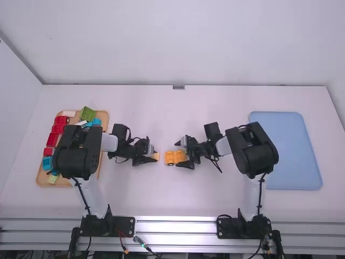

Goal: Assemble lego blocks to make yellow taxi

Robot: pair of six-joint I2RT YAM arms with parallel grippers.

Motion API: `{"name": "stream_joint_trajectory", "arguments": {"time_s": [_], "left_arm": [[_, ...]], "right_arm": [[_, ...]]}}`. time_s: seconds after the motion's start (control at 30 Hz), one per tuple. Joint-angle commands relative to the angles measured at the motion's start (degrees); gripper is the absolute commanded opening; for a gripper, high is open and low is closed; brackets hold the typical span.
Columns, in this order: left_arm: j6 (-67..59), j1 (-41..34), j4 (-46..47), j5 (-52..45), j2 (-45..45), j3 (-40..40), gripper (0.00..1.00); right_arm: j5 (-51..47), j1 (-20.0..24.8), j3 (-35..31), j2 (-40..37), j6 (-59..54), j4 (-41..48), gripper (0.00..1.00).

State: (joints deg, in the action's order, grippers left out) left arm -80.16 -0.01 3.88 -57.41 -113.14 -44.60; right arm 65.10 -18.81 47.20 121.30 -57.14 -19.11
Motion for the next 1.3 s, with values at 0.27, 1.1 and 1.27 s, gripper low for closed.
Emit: {"name": "stream_joint_trajectory", "arguments": {"time_s": [0.27,1.1,1.27], "left_arm": [[8.9,-0.1,-3.3,-1.8,-0.6,0.7,0.02],[25.9,-4.9,-8.0,4.8,8.1,1.4,0.02],[26.8,-6.8,-7.8,7.6,13.9,3.8,0.02]], "right_arm": [[-5.2,-1.6,0.0,1.0,0.3,0.0,0.92],[-4.8,-1.4,-1.9,1.0,0.4,-1.6,0.88],[-4.9,-1.4,-1.9,1.0,0.1,-1.7,0.85]]}}
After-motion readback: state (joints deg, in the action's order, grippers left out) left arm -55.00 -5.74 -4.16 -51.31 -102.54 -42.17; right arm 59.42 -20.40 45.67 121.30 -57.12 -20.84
